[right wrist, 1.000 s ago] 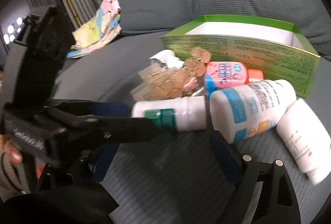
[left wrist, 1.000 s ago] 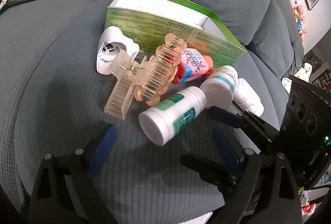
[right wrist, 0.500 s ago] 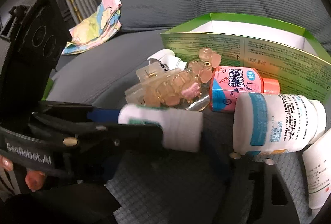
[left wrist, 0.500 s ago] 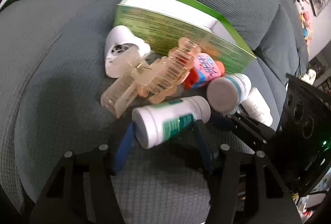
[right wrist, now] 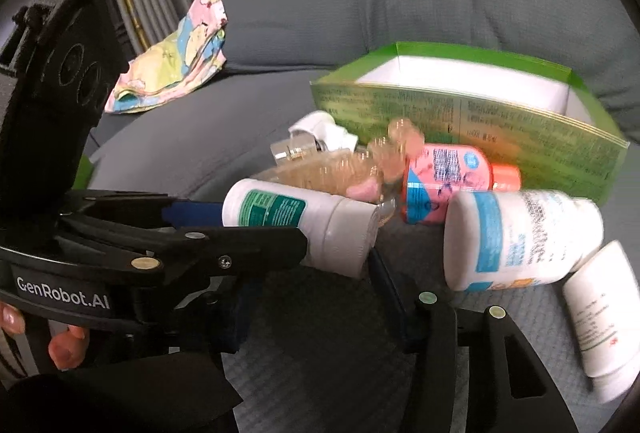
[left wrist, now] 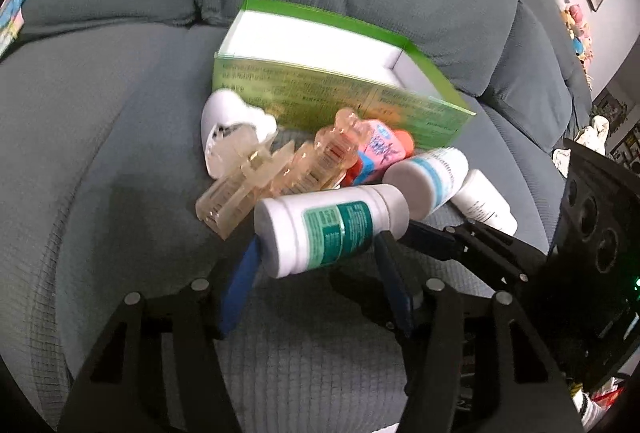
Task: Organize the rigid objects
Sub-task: 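Grasp the white bottle with green label using the right gripper, then carry the green-label bottle over the green box and release it, then move the right gripper back to the tall white bottle, then grasp the tall white bottle with the right gripper and lift it, then lower the tall white bottle into the green box and open, then reach the right gripper to the blue-label white bottle and grasp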
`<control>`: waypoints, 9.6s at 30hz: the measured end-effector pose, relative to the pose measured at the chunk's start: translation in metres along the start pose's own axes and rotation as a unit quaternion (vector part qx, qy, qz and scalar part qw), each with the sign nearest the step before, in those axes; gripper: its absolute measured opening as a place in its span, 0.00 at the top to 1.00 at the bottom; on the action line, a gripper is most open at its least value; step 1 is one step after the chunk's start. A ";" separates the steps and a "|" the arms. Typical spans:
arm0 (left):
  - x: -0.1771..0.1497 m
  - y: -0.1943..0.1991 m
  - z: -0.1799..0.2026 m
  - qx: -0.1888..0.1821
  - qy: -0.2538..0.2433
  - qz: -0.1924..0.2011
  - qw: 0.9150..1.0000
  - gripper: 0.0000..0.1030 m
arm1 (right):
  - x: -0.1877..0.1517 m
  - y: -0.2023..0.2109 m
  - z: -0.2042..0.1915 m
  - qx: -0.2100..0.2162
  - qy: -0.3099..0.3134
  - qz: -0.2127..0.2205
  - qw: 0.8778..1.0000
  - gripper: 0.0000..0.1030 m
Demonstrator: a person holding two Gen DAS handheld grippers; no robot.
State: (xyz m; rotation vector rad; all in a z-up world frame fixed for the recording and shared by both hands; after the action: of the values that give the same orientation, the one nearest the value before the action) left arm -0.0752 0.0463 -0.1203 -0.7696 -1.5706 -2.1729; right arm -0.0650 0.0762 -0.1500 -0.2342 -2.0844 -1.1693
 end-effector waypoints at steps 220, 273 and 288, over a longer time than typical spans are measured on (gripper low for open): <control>0.071 0.036 -0.039 0.093 -0.028 0.012 0.995 0.03 | 0.095 0.077 0.092 -0.063 -0.124 0.048 0.989 0.35; 0.013 -0.091 0.084 0.036 0.020 -0.052 0.998 0.32 | 0.036 0.029 0.155 0.091 -0.211 -0.008 0.973 0.36; 0.009 -0.081 0.086 0.057 -0.037 -0.050 0.996 0.42 | 0.029 0.035 0.144 0.067 -0.205 0.001 0.977 0.38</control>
State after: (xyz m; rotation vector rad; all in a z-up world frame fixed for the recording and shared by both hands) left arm -0.1095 0.1540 -0.1550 -0.7581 -1.7882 -2.1248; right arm -0.1417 0.2059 -0.1537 -0.4446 -2.5086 -1.0381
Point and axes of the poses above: each gripper's, at about its wrist camera, not at the fingertips, and y roughly against the way its jaws point, z to its right, x to its top, the point moved 9 cm from there along -y, roughly the way its jaws point, and after that the axes turned 9 degrees about -y, right-handed, at the moved point
